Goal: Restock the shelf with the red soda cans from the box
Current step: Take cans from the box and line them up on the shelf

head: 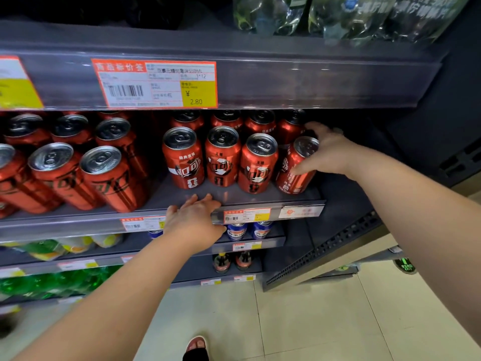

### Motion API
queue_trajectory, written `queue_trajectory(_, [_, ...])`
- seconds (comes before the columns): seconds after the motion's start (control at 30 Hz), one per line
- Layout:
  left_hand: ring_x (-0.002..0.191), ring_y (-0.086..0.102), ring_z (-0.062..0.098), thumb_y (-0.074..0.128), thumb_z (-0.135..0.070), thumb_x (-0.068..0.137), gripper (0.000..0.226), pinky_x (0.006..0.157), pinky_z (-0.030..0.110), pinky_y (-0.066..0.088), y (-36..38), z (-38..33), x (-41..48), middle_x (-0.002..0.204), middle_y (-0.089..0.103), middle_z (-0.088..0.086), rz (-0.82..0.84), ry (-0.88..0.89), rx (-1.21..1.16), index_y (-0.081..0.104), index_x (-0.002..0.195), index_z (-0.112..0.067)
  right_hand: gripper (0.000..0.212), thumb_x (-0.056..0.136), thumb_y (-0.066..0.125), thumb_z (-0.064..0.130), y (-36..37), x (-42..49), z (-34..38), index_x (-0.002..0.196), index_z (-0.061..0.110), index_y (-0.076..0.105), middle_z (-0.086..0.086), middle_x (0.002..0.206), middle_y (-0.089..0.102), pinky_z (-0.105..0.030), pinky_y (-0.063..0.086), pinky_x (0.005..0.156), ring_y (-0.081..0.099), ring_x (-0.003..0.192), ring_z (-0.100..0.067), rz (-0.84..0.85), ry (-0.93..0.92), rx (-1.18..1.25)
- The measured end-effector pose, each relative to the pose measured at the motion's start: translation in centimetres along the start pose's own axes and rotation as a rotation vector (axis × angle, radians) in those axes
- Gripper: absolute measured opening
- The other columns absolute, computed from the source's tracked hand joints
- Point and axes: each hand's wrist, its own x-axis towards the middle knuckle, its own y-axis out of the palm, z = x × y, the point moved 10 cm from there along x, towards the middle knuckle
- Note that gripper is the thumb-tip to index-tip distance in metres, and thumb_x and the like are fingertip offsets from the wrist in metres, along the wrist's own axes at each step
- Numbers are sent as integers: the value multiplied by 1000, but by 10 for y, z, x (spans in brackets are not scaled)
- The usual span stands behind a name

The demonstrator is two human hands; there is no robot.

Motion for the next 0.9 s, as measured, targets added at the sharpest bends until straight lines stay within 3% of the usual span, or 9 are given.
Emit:
queue_trajectory(0.07, [146,8,14,49,-43,89,58,114,42,12,1,1,1,158,12,-13,12,5,-12,29,143,-36,93,67,82,36,-7,-1,-1,142,14,31,-13,143,36,-28,39,94,43,127,-27,-93,7,-15])
queue_trajectory(0.23, [146,9,15,49,-44,88,58,114,41,14,2,1,3,158,13,-13,-4,12,-5,30,143,-36,85,71,74,-1,3,2,6,143,21,35,-9,135,49,-26,42,90,51,113,-19,31,-68,115])
queue_trajectory(0.33, [146,11,14,51,-45,88,60,113,38,16,0,1,3,158,14,-13,-57,32,0,30,143,-36,100,66,83,15,-1,2,-6,146,19,24,-12,145,34,-31,39,102,42,128,-26,-80,3,123])
queue_trajectory(0.4, [146,11,13,50,-46,88,61,112,37,17,1,1,0,157,15,-13,-78,56,24,28,144,-36,99,63,86,30,0,-2,-14,142,12,28,-11,141,39,-31,40,101,44,127,-25,-158,45,152])
queue_trajectory(0.53, [145,13,13,48,-45,91,60,114,36,18,-5,0,-1,157,17,-14,-160,142,90,25,145,-36,79,69,82,15,6,-4,-12,135,11,38,-4,123,54,-26,43,86,53,108,-15,-165,-16,347])
queue_trajectory(0.6, [142,20,14,51,-43,90,59,112,37,24,-5,3,0,155,24,-12,-197,193,128,30,144,-34,85,70,81,13,10,-7,-16,139,13,32,0,121,50,-25,41,89,49,108,-12,-188,-11,414])
queue_trajectory(0.7, [118,52,21,81,-37,65,59,85,41,50,-15,4,1,127,60,-2,-348,379,210,64,119,-22,95,62,86,20,20,-11,-32,137,12,29,-4,128,47,-30,40,99,48,117,-17,-283,41,475])
queue_trajectory(0.77, [98,52,17,90,-41,41,62,59,35,56,-22,9,7,100,70,0,-466,462,286,74,96,-19,81,65,85,20,30,-13,-37,129,10,36,0,115,52,-28,42,89,52,106,-14,-317,44,518])
queue_trajectory(0.9, [90,43,17,71,-44,65,40,53,30,55,-27,7,6,90,69,4,-625,642,318,75,92,-15,58,74,77,9,40,-14,-43,121,13,44,12,97,55,-20,46,80,58,96,-10,-368,-23,712])
